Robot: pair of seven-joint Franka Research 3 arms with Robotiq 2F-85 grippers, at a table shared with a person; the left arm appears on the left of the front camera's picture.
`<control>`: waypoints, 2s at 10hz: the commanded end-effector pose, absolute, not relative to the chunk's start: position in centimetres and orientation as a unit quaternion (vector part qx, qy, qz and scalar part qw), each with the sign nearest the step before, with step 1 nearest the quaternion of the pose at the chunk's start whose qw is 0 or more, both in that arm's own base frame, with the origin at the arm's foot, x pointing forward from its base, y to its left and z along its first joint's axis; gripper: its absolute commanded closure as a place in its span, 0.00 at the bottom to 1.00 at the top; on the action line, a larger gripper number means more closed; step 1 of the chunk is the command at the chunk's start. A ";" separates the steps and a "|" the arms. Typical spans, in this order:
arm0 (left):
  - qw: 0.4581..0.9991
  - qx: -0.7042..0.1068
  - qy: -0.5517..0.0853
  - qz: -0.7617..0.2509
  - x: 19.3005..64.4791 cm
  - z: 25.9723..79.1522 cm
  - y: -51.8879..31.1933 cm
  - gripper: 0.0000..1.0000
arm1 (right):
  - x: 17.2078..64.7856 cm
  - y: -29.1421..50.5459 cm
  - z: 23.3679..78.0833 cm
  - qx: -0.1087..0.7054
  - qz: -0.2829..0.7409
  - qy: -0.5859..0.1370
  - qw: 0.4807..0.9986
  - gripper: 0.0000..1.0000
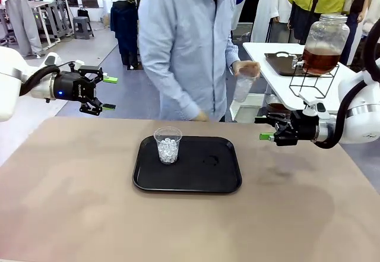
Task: Pour the drink into the iced cup.
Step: Pick up the iced cup indicated by the human and present it to them.
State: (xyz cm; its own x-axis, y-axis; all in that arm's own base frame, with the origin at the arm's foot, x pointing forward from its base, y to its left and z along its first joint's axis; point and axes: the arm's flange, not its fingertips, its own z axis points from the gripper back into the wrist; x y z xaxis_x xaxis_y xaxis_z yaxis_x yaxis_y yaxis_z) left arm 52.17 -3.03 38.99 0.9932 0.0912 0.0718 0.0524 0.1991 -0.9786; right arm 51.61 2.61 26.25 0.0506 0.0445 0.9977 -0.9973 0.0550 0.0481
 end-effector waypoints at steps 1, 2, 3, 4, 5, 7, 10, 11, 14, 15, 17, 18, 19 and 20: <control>0.773 -0.632 -0.058 0.012 52.2 39.1 -3.1 0.00 | 51.7 2.7 26.5 0.488 0.485 -0.488 0.537 0.00; 0.773 -0.632 -0.058 0.012 52.2 39.1 -3.1 0.00 | 51.7 2.7 26.5 0.488 0.485 -0.488 0.537 0.00; 0.773 -0.632 -0.058 0.012 52.2 39.1 -3.1 0.00 | 51.7 2.7 26.5 0.488 0.485 -0.488 0.537 0.00; 0.773 -0.632 -0.058 0.012 52.2 39.1 -3.1 0.00 | 51.7 2.7 26.5 0.488 0.485 -0.488 0.537 0.00; 0.773 -0.632 -0.058 0.012 52.2 39.1 -3.1 0.00 | 51.7 2.7 26.5 0.488 0.485 -0.488 0.537 0.00; 0.773 -0.632 -0.058 0.012 52.2 39.1 -3.1 0.00 | 51.7 2.7 26.5 0.488 0.485 -0.488 0.537 0.00; 0.773 -0.632 -0.058 0.012 52.2 39.1 -3.1 0.00 | 51.7 2.7 26.5 0.488 0.485 -0.488 0.537 0.00; 0.773 -0.632 -0.058 0.012 52.2 39.1 -3.1 0.00 | 51.7 2.7 26.5 0.488 0.485 -0.488 0.537 0.00; 0.773 -0.632 -0.058 0.012 52.2 39.1 -3.1 0.00 | 51.7 2.7 26.5 0.488 0.485 -0.488 0.537 0.00; 0.773 -0.632 -0.058 0.012 52.2 39.1 -3.1 0.00 | 51.7 2.7 26.5 0.488 0.485 -0.488 0.537 0.00; 0.773 -0.632 -0.058 0.012 52.2 39.1 -3.1 0.00 | 51.7 2.7 26.5 0.488 0.485 -0.488 0.537 0.00; 0.773 -0.632 -0.058 0.012 52.2 39.1 -3.1 0.00 | 51.7 2.7 26.5 0.488 0.485 -0.488 0.537 0.00; 0.773 -0.632 -0.058 0.012 52.2 39.1 -3.1 0.00 | 51.7 2.7 26.5 0.488 0.485 -0.488 0.537 0.00; 0.773 -0.632 -0.058 0.012 52.2 39.1 -3.1 0.00 | 51.7 2.7 26.5 0.488 0.485 -0.488 0.537 0.00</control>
